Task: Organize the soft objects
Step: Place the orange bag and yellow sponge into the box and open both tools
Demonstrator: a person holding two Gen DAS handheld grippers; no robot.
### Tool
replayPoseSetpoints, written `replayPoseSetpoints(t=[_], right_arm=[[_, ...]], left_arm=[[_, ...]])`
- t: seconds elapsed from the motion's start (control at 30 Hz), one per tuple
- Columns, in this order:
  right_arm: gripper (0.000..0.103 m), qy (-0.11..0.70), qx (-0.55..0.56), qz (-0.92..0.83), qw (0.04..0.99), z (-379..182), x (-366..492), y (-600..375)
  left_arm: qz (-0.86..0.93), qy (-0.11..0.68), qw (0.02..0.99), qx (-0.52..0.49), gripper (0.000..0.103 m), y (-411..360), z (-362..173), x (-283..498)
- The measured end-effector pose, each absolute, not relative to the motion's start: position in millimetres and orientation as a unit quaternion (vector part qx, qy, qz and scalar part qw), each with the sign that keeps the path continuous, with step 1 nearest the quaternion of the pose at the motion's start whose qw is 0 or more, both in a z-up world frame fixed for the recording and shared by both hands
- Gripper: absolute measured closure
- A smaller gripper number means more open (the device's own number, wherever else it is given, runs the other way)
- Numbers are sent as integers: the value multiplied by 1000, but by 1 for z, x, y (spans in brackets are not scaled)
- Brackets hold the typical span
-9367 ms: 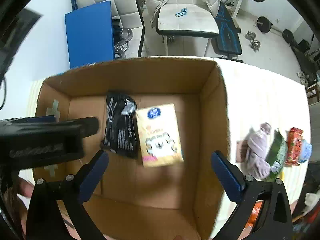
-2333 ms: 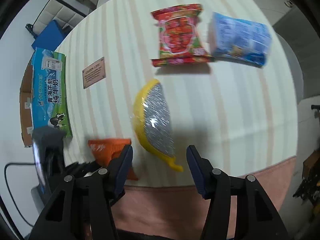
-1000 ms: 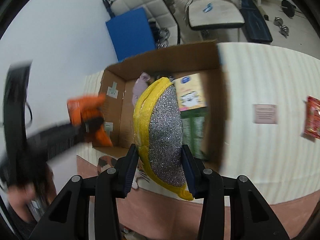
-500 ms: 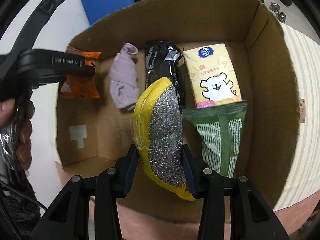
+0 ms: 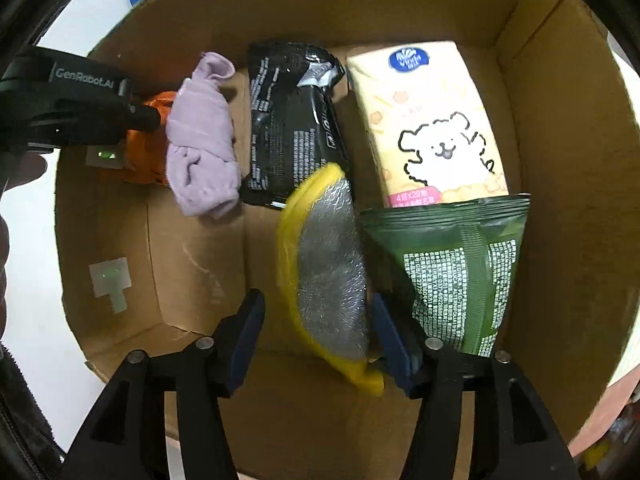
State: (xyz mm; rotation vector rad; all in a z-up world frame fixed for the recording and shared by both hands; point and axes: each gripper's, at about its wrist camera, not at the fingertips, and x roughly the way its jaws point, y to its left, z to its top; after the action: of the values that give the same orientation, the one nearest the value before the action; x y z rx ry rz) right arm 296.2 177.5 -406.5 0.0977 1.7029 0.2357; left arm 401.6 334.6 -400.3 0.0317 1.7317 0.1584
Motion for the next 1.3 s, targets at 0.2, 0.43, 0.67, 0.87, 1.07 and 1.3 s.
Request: replayPoseSetpoints(t=[0.2, 0.43, 0.67, 0.87, 1.07, 1.3], right_arm=[[28, 742, 34, 102, 661, -392, 293, 177], [4, 729, 10, 94, 678, -367, 283, 170], [0, 698, -23, 83, 711, -323, 270, 151], [0, 676, -35, 83, 732, -294, 258, 135], [0, 656, -41, 98, 747, -270, 229, 128], [0, 629, -36, 120, 767, -228, 202, 121]], left_arm=[[63, 753, 655, -2, 40, 337, -384, 392], [48, 726, 685, -30, 7, 333, -355, 360], [42, 686, 722, -79, 6, 329, -315, 296], [54, 653, 752, -73, 6, 316, -293, 243], [57, 630, 772, -60, 6, 304, -267, 198], [63, 593, 800, -59, 6, 291, -225, 166]])
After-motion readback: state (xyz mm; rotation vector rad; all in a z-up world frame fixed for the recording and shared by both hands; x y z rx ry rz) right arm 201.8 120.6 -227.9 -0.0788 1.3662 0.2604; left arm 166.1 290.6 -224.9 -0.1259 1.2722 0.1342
